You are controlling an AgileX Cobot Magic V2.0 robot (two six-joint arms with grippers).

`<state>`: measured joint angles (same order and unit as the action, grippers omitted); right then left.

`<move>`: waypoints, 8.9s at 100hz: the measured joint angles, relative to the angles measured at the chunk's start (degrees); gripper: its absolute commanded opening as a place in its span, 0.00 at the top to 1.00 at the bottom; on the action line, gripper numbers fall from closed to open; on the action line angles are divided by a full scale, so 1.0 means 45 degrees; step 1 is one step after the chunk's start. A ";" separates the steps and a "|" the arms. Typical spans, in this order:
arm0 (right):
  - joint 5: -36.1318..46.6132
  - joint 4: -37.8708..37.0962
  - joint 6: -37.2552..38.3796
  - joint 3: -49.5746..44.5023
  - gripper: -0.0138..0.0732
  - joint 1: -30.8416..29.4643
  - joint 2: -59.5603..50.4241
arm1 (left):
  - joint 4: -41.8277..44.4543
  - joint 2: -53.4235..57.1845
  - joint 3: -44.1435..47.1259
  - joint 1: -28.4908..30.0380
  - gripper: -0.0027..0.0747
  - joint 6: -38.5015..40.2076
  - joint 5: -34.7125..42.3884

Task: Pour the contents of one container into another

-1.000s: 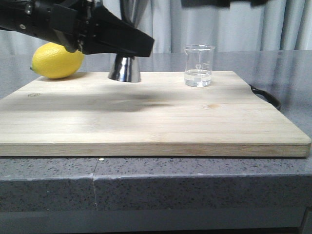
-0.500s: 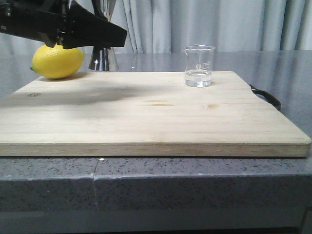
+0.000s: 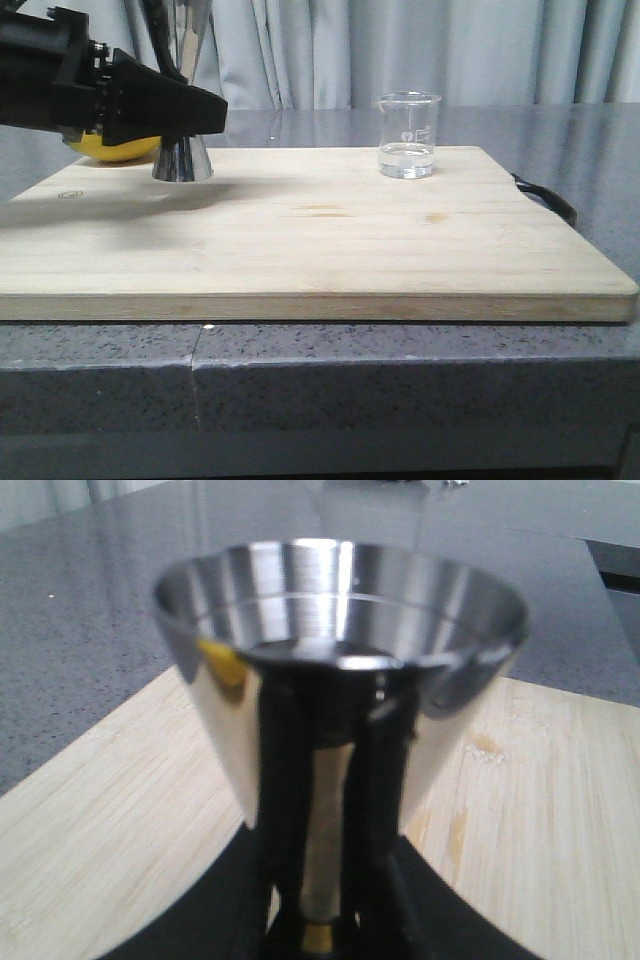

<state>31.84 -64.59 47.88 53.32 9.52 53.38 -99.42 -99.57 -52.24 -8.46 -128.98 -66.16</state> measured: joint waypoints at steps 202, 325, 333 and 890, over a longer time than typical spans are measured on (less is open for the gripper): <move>-0.0018 0.0000 0.0000 0.0000 0.26 0.0000 0.0000 | -0.0325 -0.0887 0.0546 0.0024 0.33 -0.0304 -0.0044; -0.7858 0.0363 0.0000 0.0688 0.82 -0.0026 -0.0630 | -0.0218 0.5973 -0.1587 0.5675 0.99 0.6365 -0.0293; -0.8313 0.0312 0.0000 0.0688 0.92 -0.0026 -0.0994 | -0.0218 0.6828 -0.1710 0.5633 0.99 0.6365 -0.0228; -0.7357 1.4272 -0.9436 -1.2073 0.91 -0.1494 -1.2026 | 2.2464 2.2180 1.1652 0.1196 0.99 2.9857 1.3130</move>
<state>-1.26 -0.37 5.42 -1.01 2.79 -0.74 1.67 0.24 0.19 -3.08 5.38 -7.08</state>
